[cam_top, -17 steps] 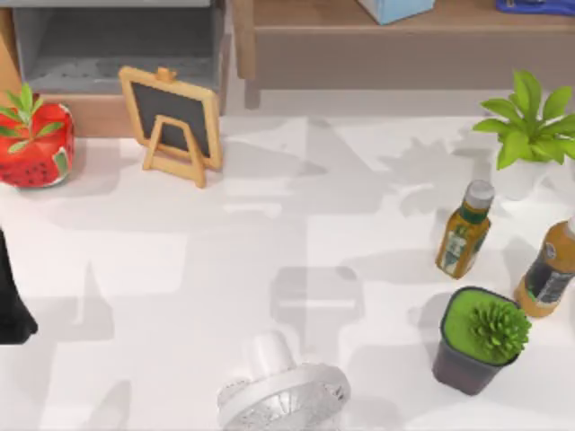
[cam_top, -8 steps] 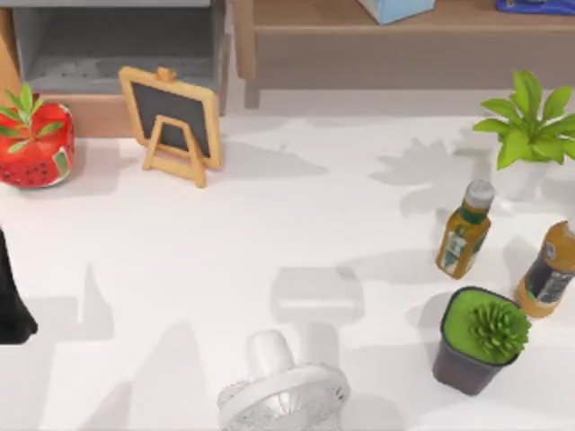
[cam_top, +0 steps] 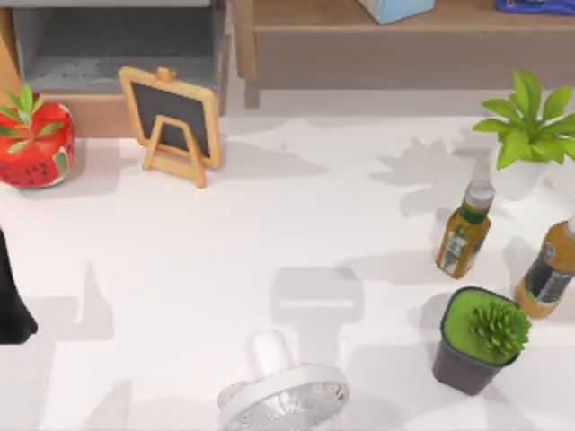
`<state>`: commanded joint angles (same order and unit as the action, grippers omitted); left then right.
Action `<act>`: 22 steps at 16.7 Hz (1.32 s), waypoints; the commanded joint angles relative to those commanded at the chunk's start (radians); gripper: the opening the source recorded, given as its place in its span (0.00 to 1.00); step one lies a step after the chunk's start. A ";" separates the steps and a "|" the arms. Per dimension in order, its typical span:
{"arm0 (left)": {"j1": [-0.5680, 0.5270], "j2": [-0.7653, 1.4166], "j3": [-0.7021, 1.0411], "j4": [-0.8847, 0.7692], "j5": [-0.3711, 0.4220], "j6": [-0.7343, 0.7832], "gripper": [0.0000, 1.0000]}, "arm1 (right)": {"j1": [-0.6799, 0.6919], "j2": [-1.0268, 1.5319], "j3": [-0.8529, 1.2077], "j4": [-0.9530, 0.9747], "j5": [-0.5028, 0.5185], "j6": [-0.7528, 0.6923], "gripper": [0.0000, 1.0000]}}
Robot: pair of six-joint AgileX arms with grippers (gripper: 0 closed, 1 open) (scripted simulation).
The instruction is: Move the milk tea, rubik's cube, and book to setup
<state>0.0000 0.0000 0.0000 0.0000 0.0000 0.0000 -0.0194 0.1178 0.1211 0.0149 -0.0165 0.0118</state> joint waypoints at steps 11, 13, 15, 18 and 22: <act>-0.002 0.011 0.010 0.006 -0.001 0.000 1.00 | 0.019 -0.118 -0.121 -0.015 0.017 -0.012 1.00; -0.013 0.063 0.059 0.032 -0.006 -0.001 1.00 | 0.019 -0.118 -0.121 -0.015 0.017 -0.012 1.00; -0.029 0.158 0.141 0.076 -0.015 -0.002 1.00 | 0.019 -0.118 -0.121 -0.015 0.017 -0.012 1.00; -0.059 0.380 0.302 0.159 -0.038 -0.003 1.00 | 0.019 -0.118 -0.121 -0.015 0.017 -0.012 1.00; -0.103 0.788 0.554 0.287 -0.077 -0.003 1.00 | 0.019 -0.118 -0.121 -0.015 0.017 -0.012 1.00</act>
<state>-0.1034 0.7881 0.5542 0.2872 -0.0767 -0.0035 0.0000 0.0000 0.0000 0.0000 0.0000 0.0000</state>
